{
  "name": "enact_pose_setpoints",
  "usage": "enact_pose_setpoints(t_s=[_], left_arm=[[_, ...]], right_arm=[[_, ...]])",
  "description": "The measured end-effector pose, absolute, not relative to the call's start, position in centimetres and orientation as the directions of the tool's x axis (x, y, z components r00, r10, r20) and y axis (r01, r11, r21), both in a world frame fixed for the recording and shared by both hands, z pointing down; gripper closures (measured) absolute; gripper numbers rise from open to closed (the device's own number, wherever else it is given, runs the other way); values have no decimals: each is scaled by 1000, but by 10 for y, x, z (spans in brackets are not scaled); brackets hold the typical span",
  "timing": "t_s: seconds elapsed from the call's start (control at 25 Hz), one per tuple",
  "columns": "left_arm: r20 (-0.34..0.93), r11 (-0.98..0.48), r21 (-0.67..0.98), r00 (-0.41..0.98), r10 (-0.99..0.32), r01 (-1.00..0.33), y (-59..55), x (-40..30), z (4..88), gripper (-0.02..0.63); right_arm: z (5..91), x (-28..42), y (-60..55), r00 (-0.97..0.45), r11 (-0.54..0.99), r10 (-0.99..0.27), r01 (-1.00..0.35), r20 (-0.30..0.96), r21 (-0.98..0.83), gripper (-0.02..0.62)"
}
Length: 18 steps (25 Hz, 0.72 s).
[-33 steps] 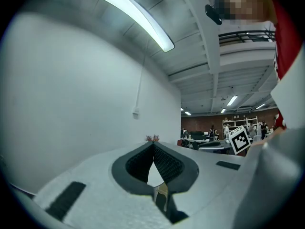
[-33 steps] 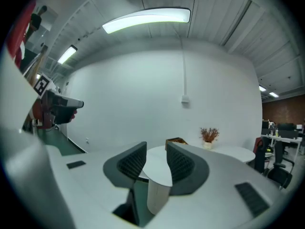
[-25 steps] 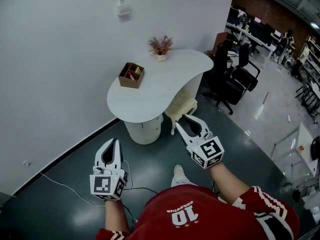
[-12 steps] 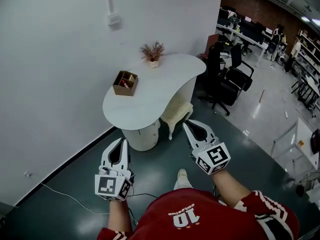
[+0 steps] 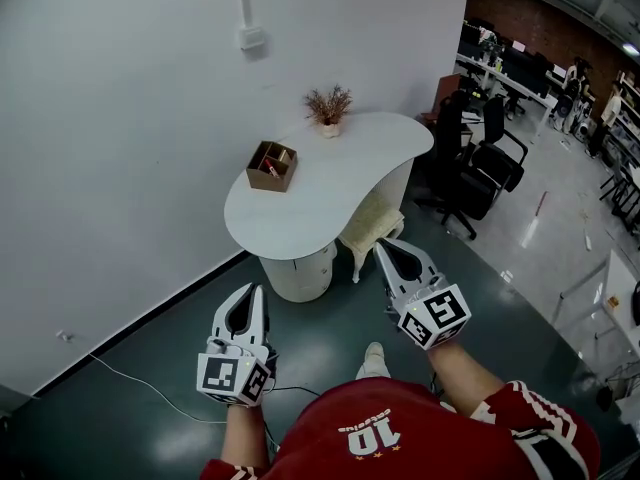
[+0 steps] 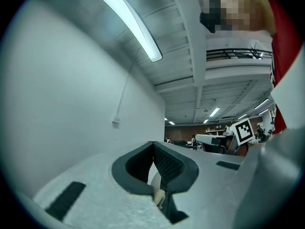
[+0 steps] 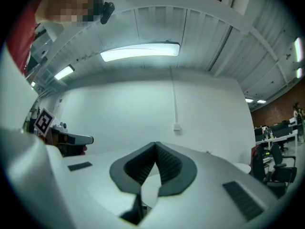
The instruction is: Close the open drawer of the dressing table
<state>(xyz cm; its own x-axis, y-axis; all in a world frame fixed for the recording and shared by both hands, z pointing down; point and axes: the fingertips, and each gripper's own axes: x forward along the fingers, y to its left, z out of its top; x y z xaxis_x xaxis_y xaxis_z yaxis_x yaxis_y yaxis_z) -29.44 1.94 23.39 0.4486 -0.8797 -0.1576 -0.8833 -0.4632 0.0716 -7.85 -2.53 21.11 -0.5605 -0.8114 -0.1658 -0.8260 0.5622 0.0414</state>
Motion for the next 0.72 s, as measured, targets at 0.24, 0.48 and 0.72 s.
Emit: enact_pose_setpoints(t_s=[0.24, 0.48, 0.72], left_arm=[[-141, -483, 39, 474, -869, -875, 21, -278, 240, 606], [-135, -494, 41, 485, -864, -869, 22, -272, 244, 606], [-130, -502, 39, 493, -860, -864, 24, -268, 244, 606]], right_arm=[[215, -77, -24, -564, 562, -815, -825, -134, 60, 592], [221, -70, -20, -551, 549, -825, -834, -122, 57, 592], [225, -71, -16, -559, 557, -820, -829, -123, 54, 592]])
